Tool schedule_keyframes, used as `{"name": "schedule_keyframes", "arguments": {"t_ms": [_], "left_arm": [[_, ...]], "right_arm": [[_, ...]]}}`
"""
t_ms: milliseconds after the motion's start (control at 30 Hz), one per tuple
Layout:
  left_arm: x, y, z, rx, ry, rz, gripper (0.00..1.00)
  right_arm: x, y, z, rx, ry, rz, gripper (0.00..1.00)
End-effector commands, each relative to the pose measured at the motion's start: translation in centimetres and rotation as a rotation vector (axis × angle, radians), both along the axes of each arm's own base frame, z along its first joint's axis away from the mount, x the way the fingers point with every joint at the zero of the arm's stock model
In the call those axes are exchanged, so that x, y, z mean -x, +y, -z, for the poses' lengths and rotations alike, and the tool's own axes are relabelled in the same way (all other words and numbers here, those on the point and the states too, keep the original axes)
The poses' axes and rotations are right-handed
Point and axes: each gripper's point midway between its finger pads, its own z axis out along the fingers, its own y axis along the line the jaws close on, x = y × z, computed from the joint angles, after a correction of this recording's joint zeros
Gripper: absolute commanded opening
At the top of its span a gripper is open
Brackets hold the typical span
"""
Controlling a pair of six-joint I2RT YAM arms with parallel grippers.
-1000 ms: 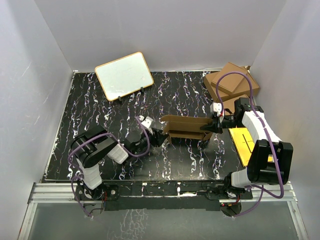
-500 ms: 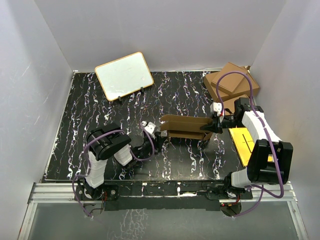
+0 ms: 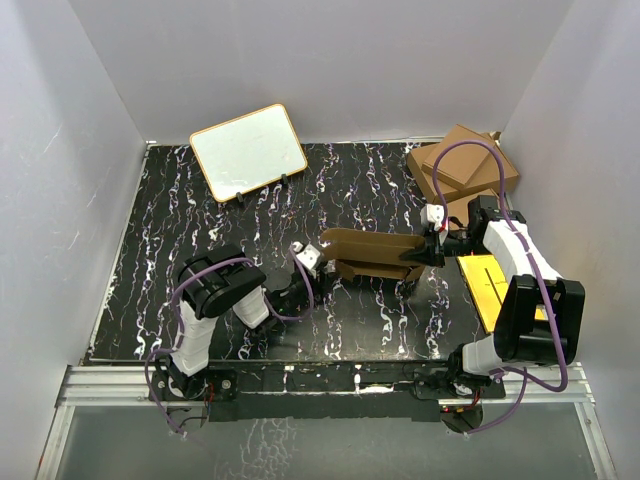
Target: Fold the paper box
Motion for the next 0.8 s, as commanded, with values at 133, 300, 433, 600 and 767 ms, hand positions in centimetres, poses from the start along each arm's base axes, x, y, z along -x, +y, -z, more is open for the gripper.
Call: {"name": "schedule_keyframes", "arguments": {"t_ms": [133, 300, 433, 600, 767], "left_arm": [[-1.2, -2.0, -6.2, 0.161, -0.189, 0.019, 0.47], [-1.8, -2.5, -6.5, 0.170, -0.203, 0.017, 0.47], [-2.2, -2.4, -6.2, 0.169, -0.197, -0.006, 0.45], [-2.7, -2.1, -6.2, 0.175, -0.190, -0.041, 0.42], [-2.9, -2.0, -6.4, 0.186, -0.185, -0.051, 0.42]], "right_arm": [[-0.9, 0.2, -1.4, -0.038, -0.050, -0.008, 0.08], [-0.9, 0.2, -1.4, -0.038, -0.048, -0.009, 0.08], [-0.9, 0.2, -1.3, -0.037, -0.045, -0.008, 0.08], [-0.9, 0.2, -1.2, -0.039, -0.041, -0.010, 0.08], [-0.9, 0.3, -1.2, -0.042, -0.033, -0.011, 0.08]]}}
